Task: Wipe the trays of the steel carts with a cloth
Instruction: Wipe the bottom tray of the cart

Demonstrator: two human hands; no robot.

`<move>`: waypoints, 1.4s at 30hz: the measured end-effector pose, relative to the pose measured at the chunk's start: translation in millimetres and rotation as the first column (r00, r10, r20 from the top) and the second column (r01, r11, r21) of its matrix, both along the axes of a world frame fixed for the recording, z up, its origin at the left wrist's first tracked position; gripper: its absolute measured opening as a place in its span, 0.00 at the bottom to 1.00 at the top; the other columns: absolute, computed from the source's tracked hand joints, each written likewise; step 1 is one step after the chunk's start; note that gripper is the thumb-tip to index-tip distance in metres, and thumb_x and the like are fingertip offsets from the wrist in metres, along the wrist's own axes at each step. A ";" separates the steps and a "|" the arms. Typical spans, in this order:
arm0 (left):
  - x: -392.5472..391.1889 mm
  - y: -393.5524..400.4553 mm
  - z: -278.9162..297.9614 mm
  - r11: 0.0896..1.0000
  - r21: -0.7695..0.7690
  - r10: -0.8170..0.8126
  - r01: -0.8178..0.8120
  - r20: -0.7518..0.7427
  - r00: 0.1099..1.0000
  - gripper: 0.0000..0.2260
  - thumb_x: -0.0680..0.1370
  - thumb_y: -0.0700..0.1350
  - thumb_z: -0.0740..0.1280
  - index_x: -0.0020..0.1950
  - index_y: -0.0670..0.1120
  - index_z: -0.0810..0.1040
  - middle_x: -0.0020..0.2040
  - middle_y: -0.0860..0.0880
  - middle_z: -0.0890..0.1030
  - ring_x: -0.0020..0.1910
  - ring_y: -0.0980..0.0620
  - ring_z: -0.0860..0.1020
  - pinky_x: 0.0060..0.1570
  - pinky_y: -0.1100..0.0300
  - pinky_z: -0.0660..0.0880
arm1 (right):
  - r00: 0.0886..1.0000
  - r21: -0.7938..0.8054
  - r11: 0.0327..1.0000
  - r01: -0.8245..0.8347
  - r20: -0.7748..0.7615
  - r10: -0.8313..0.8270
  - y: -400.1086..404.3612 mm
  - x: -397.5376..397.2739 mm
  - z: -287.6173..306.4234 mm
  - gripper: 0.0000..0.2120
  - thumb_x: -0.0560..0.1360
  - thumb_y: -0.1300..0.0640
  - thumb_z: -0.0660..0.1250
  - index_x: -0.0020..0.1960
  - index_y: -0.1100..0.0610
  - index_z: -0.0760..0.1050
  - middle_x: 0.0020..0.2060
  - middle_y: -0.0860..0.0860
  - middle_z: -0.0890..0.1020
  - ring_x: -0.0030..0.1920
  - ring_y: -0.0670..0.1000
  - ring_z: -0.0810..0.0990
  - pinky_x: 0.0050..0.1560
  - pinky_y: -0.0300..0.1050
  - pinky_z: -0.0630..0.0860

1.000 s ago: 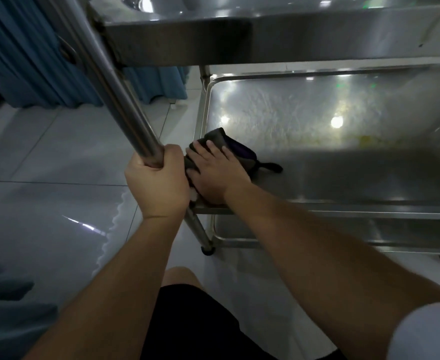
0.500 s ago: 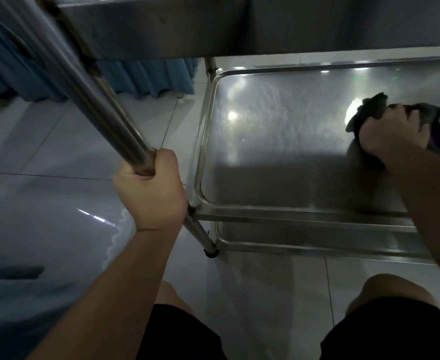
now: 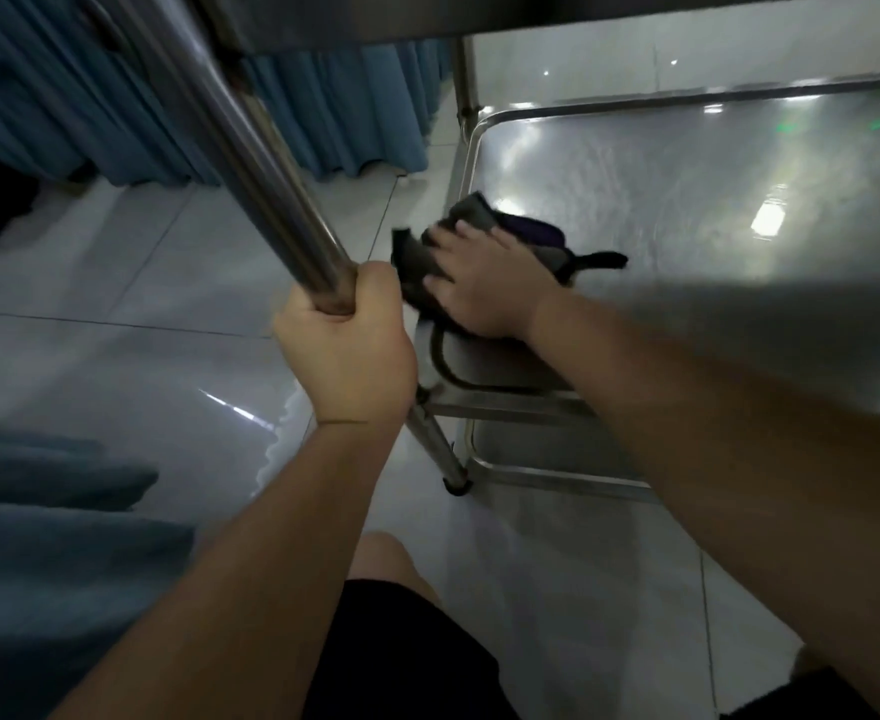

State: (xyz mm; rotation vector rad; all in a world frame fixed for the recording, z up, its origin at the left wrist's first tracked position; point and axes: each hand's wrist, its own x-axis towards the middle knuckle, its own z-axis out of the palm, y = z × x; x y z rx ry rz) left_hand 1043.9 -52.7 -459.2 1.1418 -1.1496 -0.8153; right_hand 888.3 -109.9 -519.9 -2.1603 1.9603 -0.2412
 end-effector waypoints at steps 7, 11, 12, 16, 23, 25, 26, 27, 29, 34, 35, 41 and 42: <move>2.5 1.8 -2.6 0.999 0.021 -0.031 0.031 0.012 0.999 0.11 0.71 0.49 0.68 0.33 0.46 0.70 0.31 0.32 0.69 0.27 0.45 0.70 0.28 0.52 0.70 | 0.980 0.095 0.979 -0.180 0.108 0.170 85.5 19.7 2.0 0.27 0.87 0.42 0.47 0.85 0.43 0.50 0.84 0.41 0.50 0.84 0.46 0.45 0.81 0.52 0.41; 3.3 4.6 -0.9 0.998 0.043 -0.055 0.055 0.007 0.998 0.11 0.71 0.50 0.67 0.35 0.45 0.70 0.29 0.40 0.68 0.26 0.48 0.71 0.26 0.58 0.71 | 0.992 0.084 0.989 -0.121 0.048 0.117 118.1 -2.7 -0.3 0.28 0.87 0.41 0.48 0.85 0.46 0.53 0.84 0.42 0.53 0.84 0.46 0.47 0.82 0.51 0.42; 3.1 6.2 -0.6 0.997 0.051 -0.066 0.066 -0.001 0.998 0.11 0.71 0.50 0.67 0.36 0.44 0.70 0.29 0.43 0.69 0.25 0.50 0.72 0.26 0.60 0.72 | 0.996 0.080 0.993 -0.086 0.036 0.084 127.3 -11.0 -1.6 0.28 0.87 0.40 0.48 0.85 0.47 0.54 0.84 0.42 0.54 0.84 0.46 0.47 0.82 0.50 0.42; 8.0 10.5 -2.8 0.997 0.059 -0.062 0.057 0.076 0.995 0.20 0.75 0.53 0.67 0.44 0.34 0.76 0.29 0.49 0.77 0.29 0.53 0.80 0.29 0.64 0.75 | 0.993 0.025 0.993 0.113 -0.032 -0.112 166.6 -56.3 -7.3 0.29 0.86 0.40 0.46 0.84 0.48 0.56 0.84 0.43 0.56 0.84 0.46 0.50 0.82 0.50 0.47; 14.7 28.2 -8.6 0.995 0.099 -0.020 -0.015 0.341 0.940 0.13 0.80 0.63 0.65 0.53 0.54 0.74 0.46 0.49 0.81 0.39 0.60 0.79 0.38 0.64 0.76 | 0.938 0.006 0.939 0.345 -0.050 -0.344 189.5 -83.7 -7.7 0.30 0.85 0.40 0.43 0.84 0.48 0.55 0.84 0.44 0.55 0.84 0.48 0.50 0.83 0.54 0.50; 15.5 50.7 -22.1 0.990 0.014 0.118 -0.139 0.454 0.883 0.16 0.79 0.57 0.68 0.60 0.49 0.74 0.55 0.48 0.75 0.48 0.58 0.72 0.50 0.70 0.72 | 0.940 0.006 0.941 0.338 -0.045 -0.338 190.7 -82.5 -6.7 0.31 0.85 0.40 0.42 0.84 0.49 0.55 0.84 0.44 0.56 0.84 0.48 0.51 0.83 0.54 0.50; 14.2 67.5 -33.1 0.981 -0.054 0.188 -0.184 0.459 0.868 0.17 0.79 0.52 0.70 0.63 0.44 0.73 0.58 0.45 0.73 0.49 0.60 0.68 0.51 0.75 0.68 | 0.944 0.014 0.944 0.329 -0.037 -0.329 191.9 -83.5 -5.8 0.31 0.84 0.40 0.42 0.85 0.49 0.55 0.84 0.44 0.56 0.84 0.48 0.50 0.83 0.54 0.50; 10.7 86.4 -45.7 0.982 -0.081 0.188 -0.170 0.450 0.873 0.16 0.79 0.47 0.70 0.63 0.41 0.72 0.58 0.43 0.72 0.48 0.59 0.66 0.50 0.77 0.68 | 0.947 0.024 0.947 0.320 -0.031 -0.319 194.4 -86.6 -4.7 0.31 0.84 0.39 0.42 0.85 0.49 0.54 0.84 0.44 0.55 0.84 0.48 0.50 0.83 0.53 0.48; -4.0 118.8 -65.8 0.999 -0.026 -0.021 0.037 0.464 0.886 0.11 0.80 0.44 0.69 0.60 0.46 0.71 0.54 0.42 0.74 0.44 0.54 0.70 0.47 0.63 0.76 | 0.952 0.037 0.952 0.303 -0.046 -0.302 204.9 -100.5 -4.4 0.31 0.85 0.39 0.41 0.85 0.48 0.53 0.84 0.43 0.53 0.84 0.47 0.48 0.82 0.51 0.45; -64.9 117.2 -63.8 0.915 0.068 -0.330 0.397 0.692 0.642 0.13 0.81 0.51 0.67 0.63 0.50 0.73 0.58 0.55 0.70 0.51 0.58 0.73 0.53 0.52 0.79 | 0.888 0.060 0.887 0.457 -0.078 -0.453 264.6 -204.4 -4.5 0.30 0.85 0.40 0.46 0.85 0.47 0.52 0.84 0.43 0.53 0.84 0.48 0.50 0.83 0.53 0.50; -78.2 113.1 -59.2 0.899 0.080 -0.354 0.430 0.709 0.610 0.14 0.81 0.51 0.67 0.65 0.50 0.73 0.59 0.54 0.70 0.53 0.57 0.74 0.55 0.54 0.78 | 0.845 0.058 0.844 0.533 -0.090 -0.528 279.8 -232.6 -4.1 0.29 0.86 0.41 0.48 0.85 0.47 0.53 0.84 0.44 0.53 0.84 0.50 0.50 0.83 0.55 0.51; -140.9 98.8 -52.3 0.843 0.159 -0.411 0.514 0.807 0.424 0.15 0.84 0.51 0.65 0.68 0.48 0.73 0.65 0.48 0.73 0.61 0.49 0.73 0.60 0.56 0.71 | 0.626 0.136 0.613 0.778 -0.091 -0.775 315.4 -295.3 2.8 0.29 0.86 0.42 0.47 0.85 0.49 0.51 0.85 0.48 0.50 0.84 0.54 0.47 0.83 0.59 0.48; -149.4 97.7 -53.4 0.839 0.159 -0.409 0.520 0.815 0.410 0.15 0.84 0.51 0.64 0.69 0.48 0.73 0.66 0.48 0.73 0.62 0.48 0.73 0.59 0.56 0.70 | 0.616 0.128 0.604 0.786 -0.088 -0.783 309.7 -285.6 3.9 0.30 0.86 0.42 0.47 0.85 0.50 0.51 0.85 0.48 0.51 0.84 0.54 0.47 0.82 0.59 0.48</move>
